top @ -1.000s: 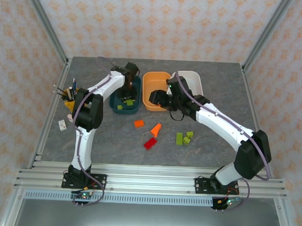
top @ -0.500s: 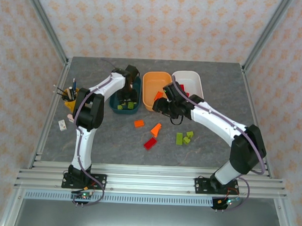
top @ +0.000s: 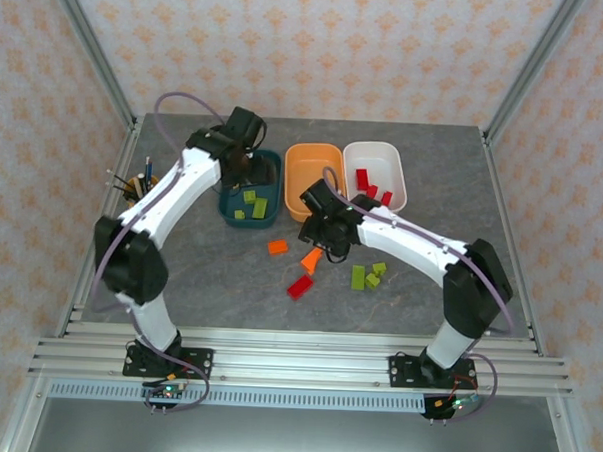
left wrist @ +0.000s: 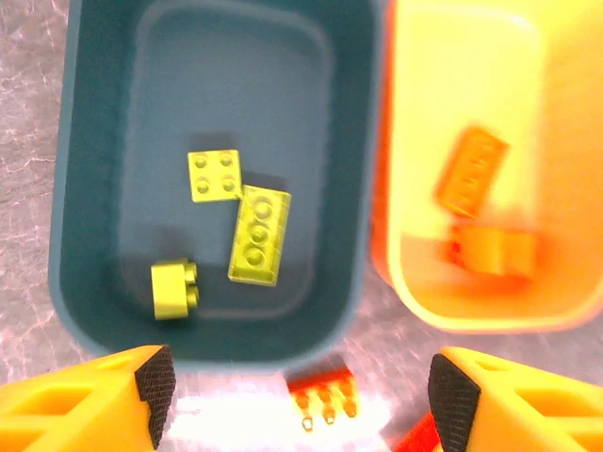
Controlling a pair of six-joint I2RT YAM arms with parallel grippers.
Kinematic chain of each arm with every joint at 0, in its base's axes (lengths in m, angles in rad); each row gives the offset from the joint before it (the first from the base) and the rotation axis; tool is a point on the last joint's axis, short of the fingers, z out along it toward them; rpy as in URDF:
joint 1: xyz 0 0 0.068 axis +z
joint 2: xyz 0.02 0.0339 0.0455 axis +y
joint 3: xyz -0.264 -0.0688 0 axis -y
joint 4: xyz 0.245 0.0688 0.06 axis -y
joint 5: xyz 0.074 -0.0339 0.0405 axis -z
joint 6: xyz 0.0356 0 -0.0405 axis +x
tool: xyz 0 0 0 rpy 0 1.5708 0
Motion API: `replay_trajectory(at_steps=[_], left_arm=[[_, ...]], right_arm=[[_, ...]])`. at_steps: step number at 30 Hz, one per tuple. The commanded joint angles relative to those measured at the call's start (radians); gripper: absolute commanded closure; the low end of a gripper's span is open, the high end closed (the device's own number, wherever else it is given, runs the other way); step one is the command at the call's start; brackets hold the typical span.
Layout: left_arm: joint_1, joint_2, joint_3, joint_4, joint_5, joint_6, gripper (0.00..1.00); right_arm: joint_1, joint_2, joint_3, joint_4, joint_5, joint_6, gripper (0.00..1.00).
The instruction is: Sort the legos into containers by color
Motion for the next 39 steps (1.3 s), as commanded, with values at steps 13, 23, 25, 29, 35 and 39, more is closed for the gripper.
replay_trajectory(at_steps=[13, 23, 25, 29, 35, 39], left_arm=[[-0.186, -0.546, -0.507, 0.07, -0.032, -0.204, 0.24], [-0.191, -0.648, -0.573, 0.057, -0.031, -0.232, 0.24], [-0.194, -0.653, -0.583, 0.068, -0.027, -0.237, 0.25], [-0.204, -0.653, -0.587, 0.081, -0.022, -0.247, 0.25], [-0.225, -0.646, -0.582, 0.118, -0.046, -0.274, 0.25], [-0.247, -0.644, -0.579, 0.154, -0.078, -0.293, 0.25]], right_arm=[[0.019, 0.214, 0.027, 0.036, 0.016, 0.166, 0.47], [0.019, 0.251, 0.038, 0.051, 0.066, 0.192, 0.81], [0.018, 0.235, 0.046, 0.038, 0.092, 0.184, 0.86], [0.019, 0.15, 0.101, -0.049, 0.203, 0.111, 0.87], [-0.027, 0.082, 0.24, -0.097, 0.291, -0.085, 0.87], [-0.099, 0.159, 0.365, -0.061, 0.219, -0.2, 0.87]])
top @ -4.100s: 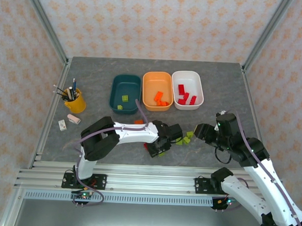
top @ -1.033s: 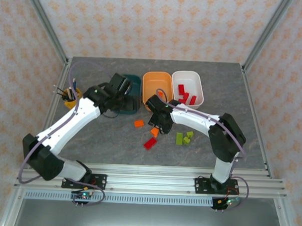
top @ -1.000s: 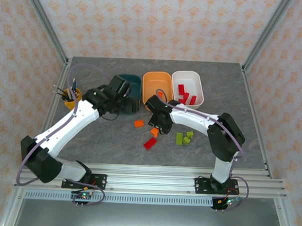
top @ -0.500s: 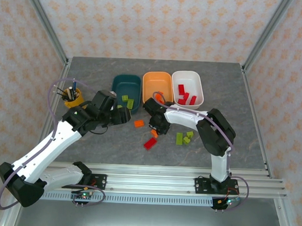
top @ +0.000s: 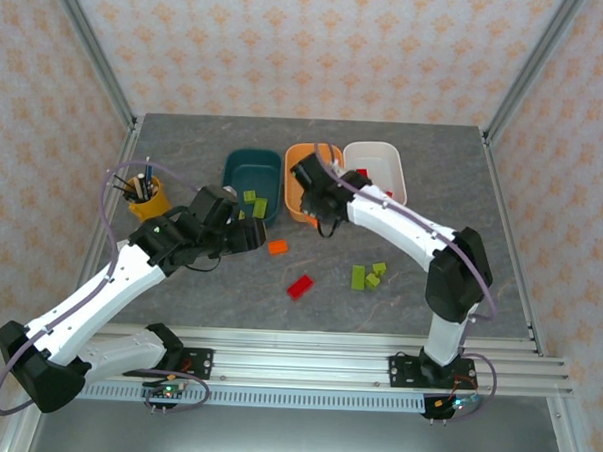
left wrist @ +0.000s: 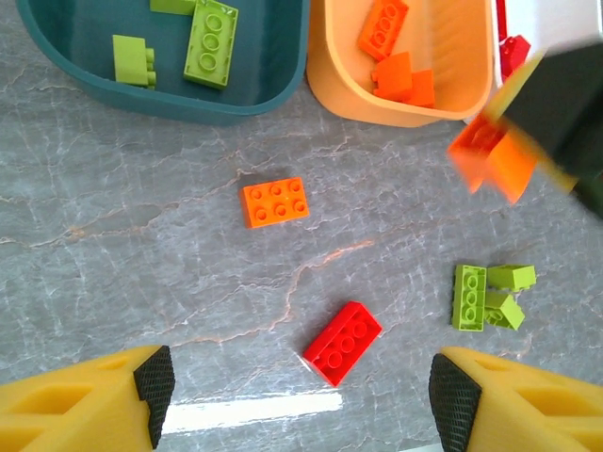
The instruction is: Sort the legos into containers by color
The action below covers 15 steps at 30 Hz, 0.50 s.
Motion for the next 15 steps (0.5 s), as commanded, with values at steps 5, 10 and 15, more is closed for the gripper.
replay_trajectory(at_steps=[5, 10, 15], left_arm=[[-0.026, 0.001, 0.02, 0.084, -0.1, -0.047, 0.25], [-0.027, 0.031, 0.048, 0.074, -0.111, -0.044, 0.25], [-0.029, 0.045, 0.056, 0.077, -0.109, -0.047, 0.25]], right_arm=[[-0.118, 0.224, 0.269, 0.014, -0.099, -0.221, 0.88], [-0.16, 0.415, 0.491, 0.003, -0.163, -0.27, 0.87], [-0.19, 0.623, 0.732, -0.085, -0.211, -0.26, 0.86]])
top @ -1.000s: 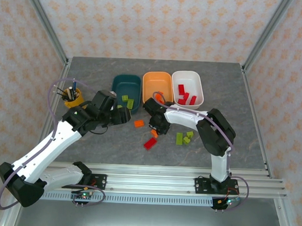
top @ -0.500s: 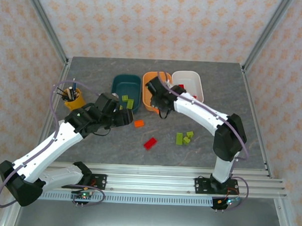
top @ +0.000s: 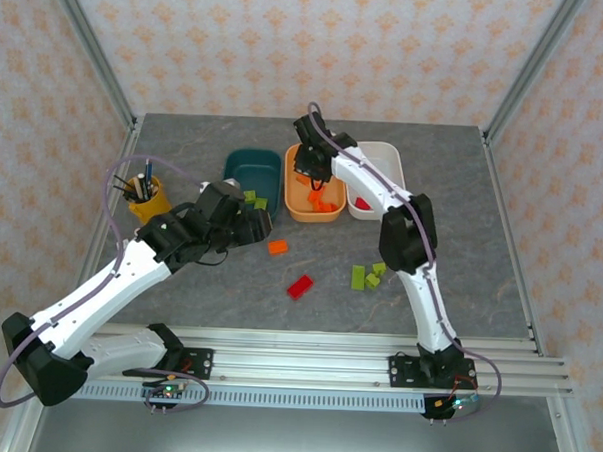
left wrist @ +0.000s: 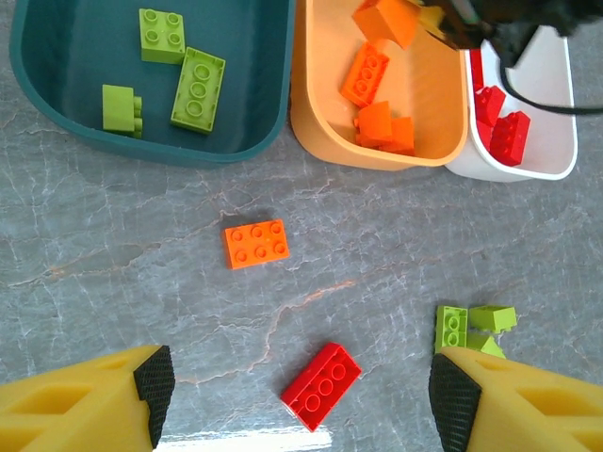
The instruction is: Sort the legos into containers by color
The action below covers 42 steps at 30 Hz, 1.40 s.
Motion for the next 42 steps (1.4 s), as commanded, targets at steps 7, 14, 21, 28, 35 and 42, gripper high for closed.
replay_trajectory(at_steps=[7, 14, 21, 28, 35, 42], left_arm=[[-0.008, 0.005, 0.039, -0.008, -0.049, -0.009, 0.25], [-0.008, 0.027, 0.043, -0.008, -0.032, 0.002, 0.25], [-0.028, 0.123, 0.073, 0.022, 0.046, 0.018, 0.25], [-0.13, 0.346, 0.19, 0.045, 0.112, -0.02, 0.26], [-0.256, 0.646, 0.37, 0.019, 0.172, -0.08, 0.29], [-0.32, 0.917, 0.579, -0.05, 0.18, -0.137, 0.31]], right_arm=[[-0.03, 0.192, 0.203, -0.096, -0.088, 0.006, 0.79], [-0.032, 0.118, 0.193, -0.116, -0.062, -0.005, 0.52], [-0.032, -0.163, 0.011, -0.109, 0.037, -0.037, 0.5], [-0.026, -0.658, -0.588, -0.06, 0.193, 0.02, 0.51], [-0.016, -1.108, -1.029, -0.244, 0.255, 0.165, 0.51], [0.004, -1.408, -1.26, -0.378, 0.213, 0.3, 0.5]])
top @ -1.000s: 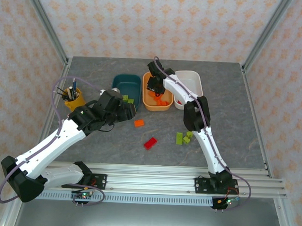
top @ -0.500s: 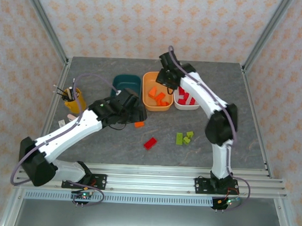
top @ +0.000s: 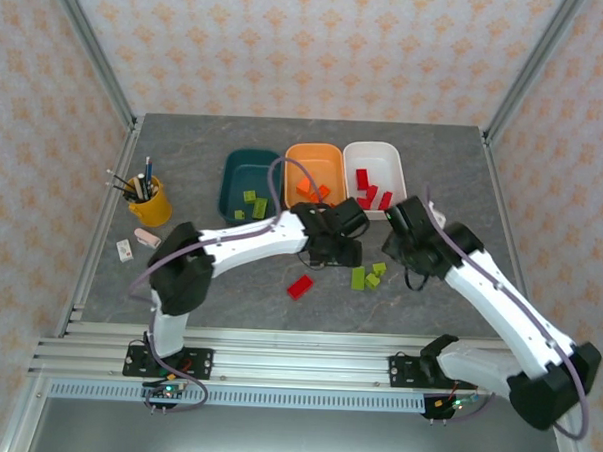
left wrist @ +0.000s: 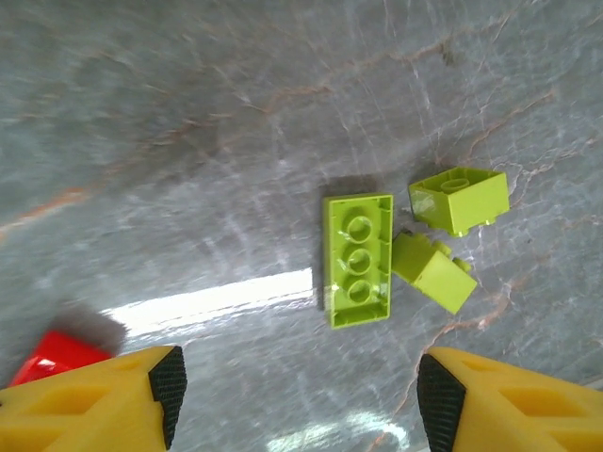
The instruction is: Sort the legos into containers by color
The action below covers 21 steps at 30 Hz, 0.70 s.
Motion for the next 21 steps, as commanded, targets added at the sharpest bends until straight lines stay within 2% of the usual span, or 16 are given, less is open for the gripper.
replay_trajectory(at_steps=[1, 8, 21], left_arm=[[-0.014, 0.085, 0.103, -0.075, 0.007, -0.045, 0.31], [-0.02, 0.248, 0.266, -0.164, -0.009, -0.057, 0.35], [-0.024, 0.383, 0.396, -0.234, -0.021, -0.049, 0.38]], right_arm=[[0.006, -0.093, -0.067, -0.092, -0.012, 0.097, 0.5], [0.01, -0.209, -0.107, -0.077, -0.078, 0.097, 0.41], [0.01, -0.235, -0.109, -0.088, -0.082, 0.089, 0.41]])
